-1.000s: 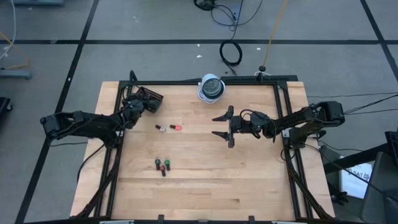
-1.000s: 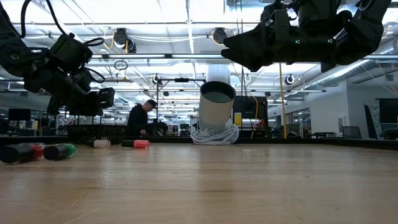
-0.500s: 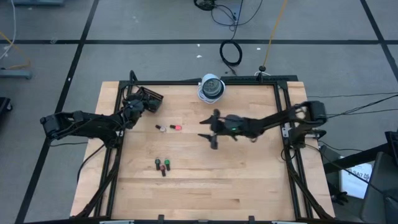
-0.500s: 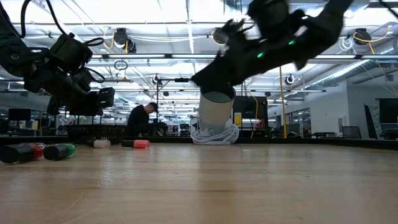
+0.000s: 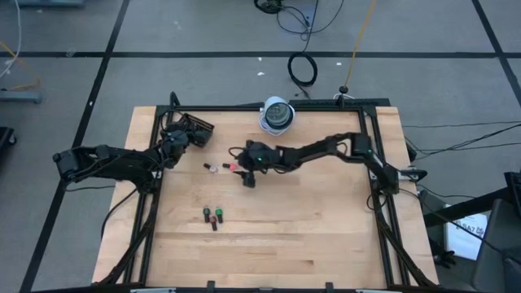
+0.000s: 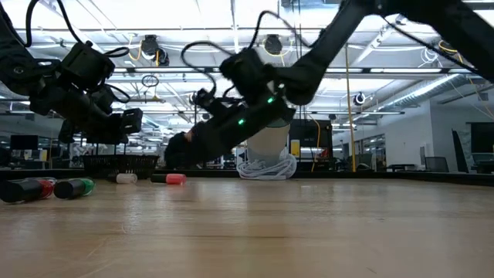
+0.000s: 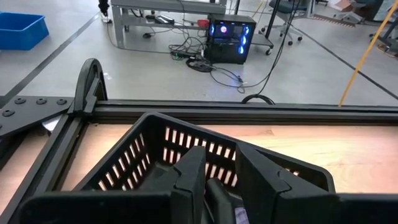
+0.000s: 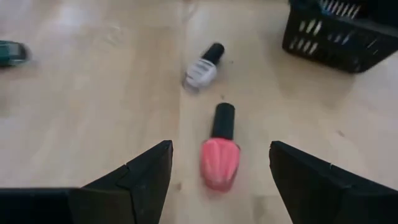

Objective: Pick & Place Nail Polish
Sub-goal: Put the pink nail polish bottle into the black basket

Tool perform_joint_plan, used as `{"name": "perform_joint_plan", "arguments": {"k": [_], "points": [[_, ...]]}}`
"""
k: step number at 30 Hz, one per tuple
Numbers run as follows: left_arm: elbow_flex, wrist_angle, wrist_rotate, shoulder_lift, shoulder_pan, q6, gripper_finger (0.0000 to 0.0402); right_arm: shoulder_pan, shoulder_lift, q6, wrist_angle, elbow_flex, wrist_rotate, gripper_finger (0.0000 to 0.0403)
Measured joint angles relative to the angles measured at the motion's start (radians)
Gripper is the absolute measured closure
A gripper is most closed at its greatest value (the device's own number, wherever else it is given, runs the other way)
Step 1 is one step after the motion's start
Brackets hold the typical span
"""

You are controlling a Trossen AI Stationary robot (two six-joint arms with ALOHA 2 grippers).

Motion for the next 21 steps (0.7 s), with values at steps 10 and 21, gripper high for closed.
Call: {"name": "perform_joint_plan", "arguments": {"k": [10,21], "points": [[0.0,-0.001,0.015,0.0,-0.002,-0.003,0.0314,-0.044,0.069,0.051,-0.084,0.07,-0.047,0.0149],[0.0,-0.002,0.018,0.0,-0.002,-0.012,0.0314,-0.03,0.069,0.015,-0.116,0.071,-0.177,0.018]]}}
